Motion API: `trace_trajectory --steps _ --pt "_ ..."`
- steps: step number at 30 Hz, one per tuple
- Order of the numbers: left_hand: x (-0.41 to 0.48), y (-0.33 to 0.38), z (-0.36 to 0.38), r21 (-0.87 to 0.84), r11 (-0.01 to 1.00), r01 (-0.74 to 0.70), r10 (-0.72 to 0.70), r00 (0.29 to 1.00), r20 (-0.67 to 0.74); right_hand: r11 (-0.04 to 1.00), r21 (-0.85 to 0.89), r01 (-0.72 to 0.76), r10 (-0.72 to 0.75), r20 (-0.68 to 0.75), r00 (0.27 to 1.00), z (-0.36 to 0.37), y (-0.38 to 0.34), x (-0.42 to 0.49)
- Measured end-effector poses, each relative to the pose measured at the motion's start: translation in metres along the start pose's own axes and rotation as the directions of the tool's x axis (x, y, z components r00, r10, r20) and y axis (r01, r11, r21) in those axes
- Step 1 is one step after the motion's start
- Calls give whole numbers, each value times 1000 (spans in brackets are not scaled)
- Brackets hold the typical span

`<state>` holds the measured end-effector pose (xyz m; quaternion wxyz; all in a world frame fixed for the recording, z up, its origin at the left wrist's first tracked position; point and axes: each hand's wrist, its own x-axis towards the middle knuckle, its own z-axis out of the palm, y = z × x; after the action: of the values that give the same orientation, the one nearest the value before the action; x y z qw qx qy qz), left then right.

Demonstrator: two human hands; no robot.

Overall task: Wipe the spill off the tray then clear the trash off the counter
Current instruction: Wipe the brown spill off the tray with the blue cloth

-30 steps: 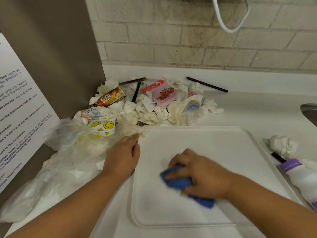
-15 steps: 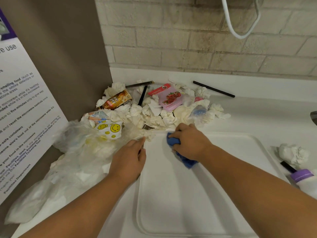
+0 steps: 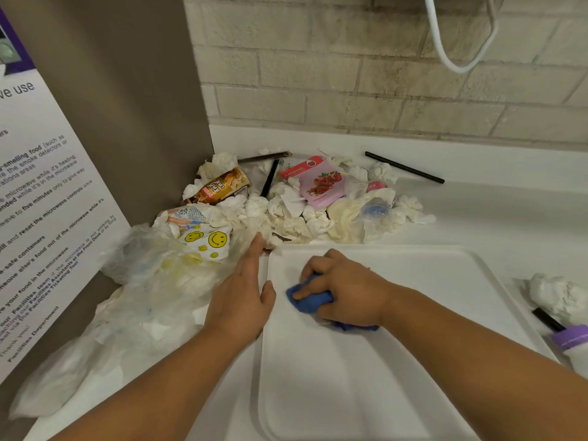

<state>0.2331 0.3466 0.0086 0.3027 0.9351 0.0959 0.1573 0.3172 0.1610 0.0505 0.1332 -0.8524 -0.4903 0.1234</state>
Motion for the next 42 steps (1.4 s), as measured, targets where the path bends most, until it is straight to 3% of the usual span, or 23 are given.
trace_trajectory --steps 3,7,9,11,14,16,18,20,22,24,26,28,31,33,35,37,42 --pt "1 0 0 11 1000 9 -9 1000 -19 990 67 -122 125 -45 991 -7 20 -11" --pt "2 -4 4 96 995 -5 3 1000 20 906 -141 -400 364 -224 904 -3 36 -5" --pt "3 -6 4 90 996 -1 -1 1000 23 929 -174 -327 285 -230 931 11 24 -2" --pt "4 -6 4 90 996 -5 4 1000 22 986 -122 -114 90 -184 979 22 7 -6" --pt "4 -5 5 96 995 -13 10 1000 25 989 23 148 -147 -27 989 22 -12 -24" --pt "4 -4 4 104 994 -8 6 1000 19 986 117 123 -126 26 992 13 -5 -33" --pt "3 -4 4 110 994 0 -2 1000 19 991 131 -15 22 -52 998 6 14 -36" --pt "3 -4 4 108 994 5 -7 1000 27 976 57 -209 216 -187 958 5 29 -35" --pt "3 -3 4 104 995 3 -6 1000 26 952 -51 -300 277 -265 924 12 27 -33" --pt "4 -4 5 104 995 2 -5 1000 24 982 -81 -169 145 -245 959 24 14 -36" --pt "4 -5 5 109 994 2 -5 1000 26 999 -38 7 -13 -144 990 29 2 -47" --pt "4 -5 5 108 994 -4 1 1000 31 996 40 86 -84 -39 996 24 2 -58" --pt "3 -4 4 104 994 -17 14 1000 26 991 128 -42 53 -80 995 13 20 -63" --pt "3 -5 4 110 994 -24 21 1000 23 972 64 -226 234 -182 955 8 29 -57" --pt "3 -5 4 109 994 -23 20 999 28 941 -44 -337 319 -229 920 12 24 -46" --pt "3 -5 4 113 993 -21 18 999 31 959 -80 -270 249 -211 945 22 9 -38" --pt "4 -6 6 127 992 -27 22 999 40 997 -52 58 -61 -61 996 34 -27 -45"
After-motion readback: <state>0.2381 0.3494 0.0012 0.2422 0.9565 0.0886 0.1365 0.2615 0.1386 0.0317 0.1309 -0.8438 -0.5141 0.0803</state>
